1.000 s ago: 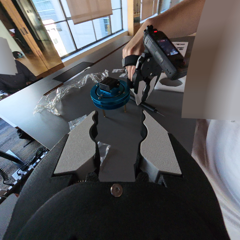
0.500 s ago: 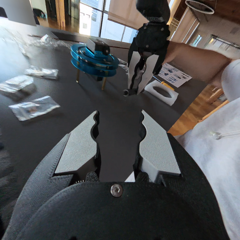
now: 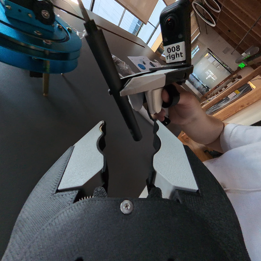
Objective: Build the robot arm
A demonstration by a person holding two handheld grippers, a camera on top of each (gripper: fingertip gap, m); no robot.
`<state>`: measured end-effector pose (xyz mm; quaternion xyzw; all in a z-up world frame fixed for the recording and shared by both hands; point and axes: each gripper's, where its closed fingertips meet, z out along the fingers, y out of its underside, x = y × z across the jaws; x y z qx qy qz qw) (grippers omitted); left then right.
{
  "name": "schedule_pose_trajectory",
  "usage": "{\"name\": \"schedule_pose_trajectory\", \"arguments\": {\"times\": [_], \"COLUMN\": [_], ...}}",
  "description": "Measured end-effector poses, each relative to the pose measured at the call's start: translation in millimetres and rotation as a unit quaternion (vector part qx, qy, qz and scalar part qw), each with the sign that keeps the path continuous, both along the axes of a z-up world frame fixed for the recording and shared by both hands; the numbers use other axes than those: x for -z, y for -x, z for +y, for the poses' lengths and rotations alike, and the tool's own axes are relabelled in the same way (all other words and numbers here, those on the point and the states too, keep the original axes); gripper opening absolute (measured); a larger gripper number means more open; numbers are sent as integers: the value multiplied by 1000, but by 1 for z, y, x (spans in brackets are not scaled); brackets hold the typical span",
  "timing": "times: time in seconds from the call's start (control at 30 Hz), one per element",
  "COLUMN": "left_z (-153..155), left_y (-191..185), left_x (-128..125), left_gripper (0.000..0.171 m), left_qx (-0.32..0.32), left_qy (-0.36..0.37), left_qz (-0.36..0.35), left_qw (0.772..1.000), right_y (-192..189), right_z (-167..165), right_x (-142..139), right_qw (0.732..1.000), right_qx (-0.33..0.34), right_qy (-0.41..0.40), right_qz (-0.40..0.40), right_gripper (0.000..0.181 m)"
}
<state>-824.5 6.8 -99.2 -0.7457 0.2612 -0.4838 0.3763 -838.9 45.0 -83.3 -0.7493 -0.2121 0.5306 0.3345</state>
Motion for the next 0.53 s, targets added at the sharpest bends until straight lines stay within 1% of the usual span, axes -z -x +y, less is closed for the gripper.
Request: {"name": "schedule_pose_trajectory", "arguments": {"times": [0.07,0.17,0.2,0.23,0.27,0.33,0.4,0.43,0.53], "left_z": [-1,-6,-10,-13,-14,-16,-23,-28,-40], "left_y": [-9,-22,-26,-29,-30,-29,-26,-23,-14], "left_x": [2,10,8,5,3,1,-9,-15,-37], "left_gripper": [64,55,40,21,16,14,13,12,11], "left_qx": [4,28,47,65,77,106,155,185,271], "left_qy": [5,23,29,35,43,63,87,102,150], "left_qz": [11,26,16,1,-9,-27,-69,-92,-160], "left_qw": [1000,999,998,997,996,992,982,973,937], "right_y": [1,6,6,5,3,-1,-5,-5,-9], "right_z": [2,-2,-3,-3,-3,-2,-4,-6,-6], "right_x": [-7,-17,-20,-22,-23,-26,-33,-38,-59], "right_qw": [999,996,994,992,990,987,984,983,969], "right_qx": [26,37,49,59,67,76,68,56,22], "right_qy": [1,21,25,29,35,32,11,4,1], "right_qz": [30,77,93,107,122,141,162,176,247], "right_gripper": [15,15,15,15,15,15,14,15,20]}}
